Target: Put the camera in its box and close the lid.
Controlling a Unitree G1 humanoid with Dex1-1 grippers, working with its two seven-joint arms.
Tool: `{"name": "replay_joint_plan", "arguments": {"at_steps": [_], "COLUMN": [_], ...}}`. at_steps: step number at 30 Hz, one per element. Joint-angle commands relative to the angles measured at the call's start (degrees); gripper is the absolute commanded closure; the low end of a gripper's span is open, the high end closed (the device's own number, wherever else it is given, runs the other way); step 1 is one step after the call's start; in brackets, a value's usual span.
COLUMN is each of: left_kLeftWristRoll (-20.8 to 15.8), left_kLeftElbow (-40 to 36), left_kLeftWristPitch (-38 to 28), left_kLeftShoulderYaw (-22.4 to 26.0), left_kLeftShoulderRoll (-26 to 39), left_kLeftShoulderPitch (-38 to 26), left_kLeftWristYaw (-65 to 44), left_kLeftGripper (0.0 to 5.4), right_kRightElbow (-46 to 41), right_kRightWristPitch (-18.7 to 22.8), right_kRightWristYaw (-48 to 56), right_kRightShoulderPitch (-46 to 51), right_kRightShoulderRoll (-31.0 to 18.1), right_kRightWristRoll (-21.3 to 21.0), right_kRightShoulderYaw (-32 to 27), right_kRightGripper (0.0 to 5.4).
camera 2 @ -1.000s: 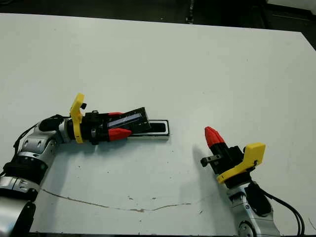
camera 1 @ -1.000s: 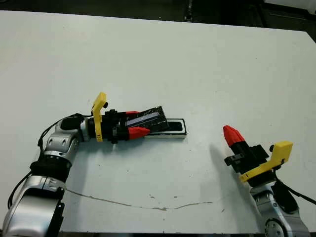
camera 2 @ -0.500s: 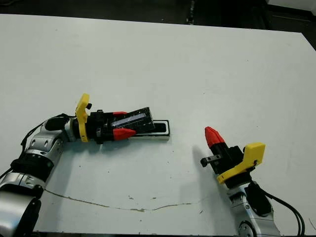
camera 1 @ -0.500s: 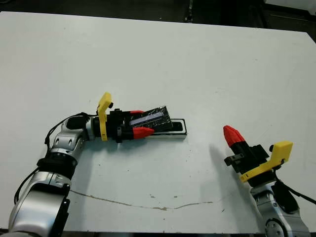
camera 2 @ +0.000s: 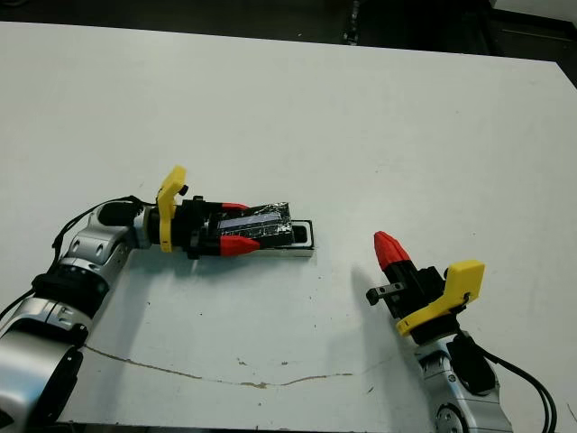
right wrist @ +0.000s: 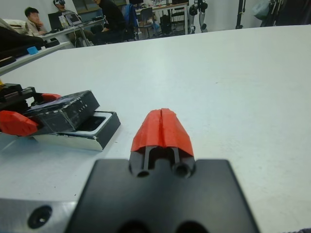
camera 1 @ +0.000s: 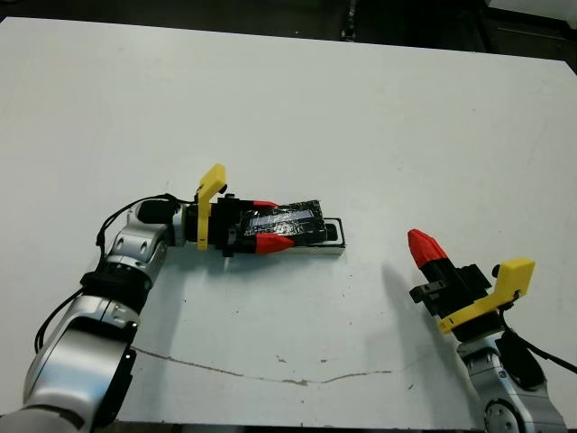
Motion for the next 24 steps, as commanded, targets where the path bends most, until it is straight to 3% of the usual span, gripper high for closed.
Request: {"name": "replay_joint_plan", "arguments": {"at_steps": [1, 10, 24], "left_kLeftWristRoll": [2.6, 2.7, 5.7], "left_kLeftElbow": [1.7, 4.7, 14.1], "left_kLeftWristPitch": [1.9, 2.8, -4.0], "left_kLeftShoulderYaw": [-4.4, -4.5, -4.8], "left_kLeftShoulderRoll": [-4.8, -7.2, -12.6], "left_kLeftShoulderPitch": [1.8, 0.8, -3.4], "left_kLeftWristYaw": [-2.2, -2.6, -2.6], "left_kLeftGripper": [2.26, 2.26, 2.26], "right_kRightElbow": [0.1, -0.1, 0.5], "right_kRightWristPitch": [0.6, 0.6, 0.1], "right_kRightWristYaw": [-0.3, -0.4, -0.6], "right_kRightShoulderPitch": [0.6, 0.8, 0.8], "right_kRightShoulderRoll": [-0.7, -0.9, -0.4], "right_kRightWristRoll": [0.2, 0.1, 0.4], "right_kRightShoulderYaw": [-0.6, -0.6, -1.1], "right_kRightGripper": [5.4, 5.4, 5.4]}}
